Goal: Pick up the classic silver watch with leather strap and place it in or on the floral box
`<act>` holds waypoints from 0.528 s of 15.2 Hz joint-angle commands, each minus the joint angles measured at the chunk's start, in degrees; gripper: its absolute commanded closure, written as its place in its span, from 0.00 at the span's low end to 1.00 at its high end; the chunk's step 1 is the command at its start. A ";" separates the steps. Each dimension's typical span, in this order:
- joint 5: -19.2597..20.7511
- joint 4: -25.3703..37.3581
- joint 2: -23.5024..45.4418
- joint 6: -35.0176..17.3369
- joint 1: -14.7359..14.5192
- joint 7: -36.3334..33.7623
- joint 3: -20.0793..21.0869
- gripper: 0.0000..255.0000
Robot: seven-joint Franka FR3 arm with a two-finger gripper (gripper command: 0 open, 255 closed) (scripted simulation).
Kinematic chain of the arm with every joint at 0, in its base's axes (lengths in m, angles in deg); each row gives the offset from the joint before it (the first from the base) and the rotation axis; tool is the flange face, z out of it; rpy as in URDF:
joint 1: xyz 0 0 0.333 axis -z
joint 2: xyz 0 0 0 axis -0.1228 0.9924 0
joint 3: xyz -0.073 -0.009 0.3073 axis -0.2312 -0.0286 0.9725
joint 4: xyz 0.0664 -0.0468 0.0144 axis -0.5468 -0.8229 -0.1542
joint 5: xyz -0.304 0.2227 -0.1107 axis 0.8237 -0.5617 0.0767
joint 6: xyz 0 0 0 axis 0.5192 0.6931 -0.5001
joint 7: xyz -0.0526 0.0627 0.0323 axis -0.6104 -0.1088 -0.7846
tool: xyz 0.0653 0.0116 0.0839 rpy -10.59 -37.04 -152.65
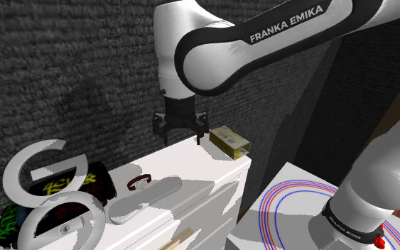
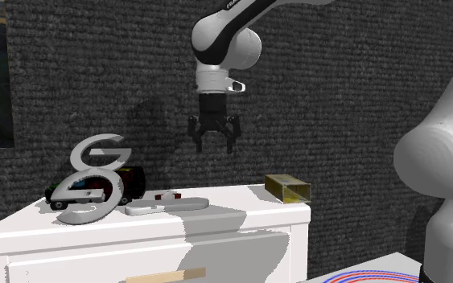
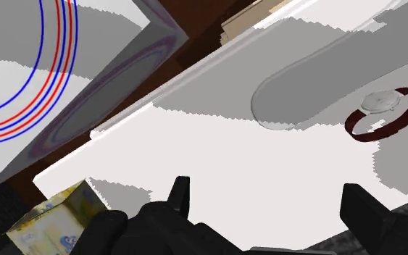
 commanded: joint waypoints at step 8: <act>19.12 16.58 27.48 -0.53 -4.02 -30.14 3.28 0.00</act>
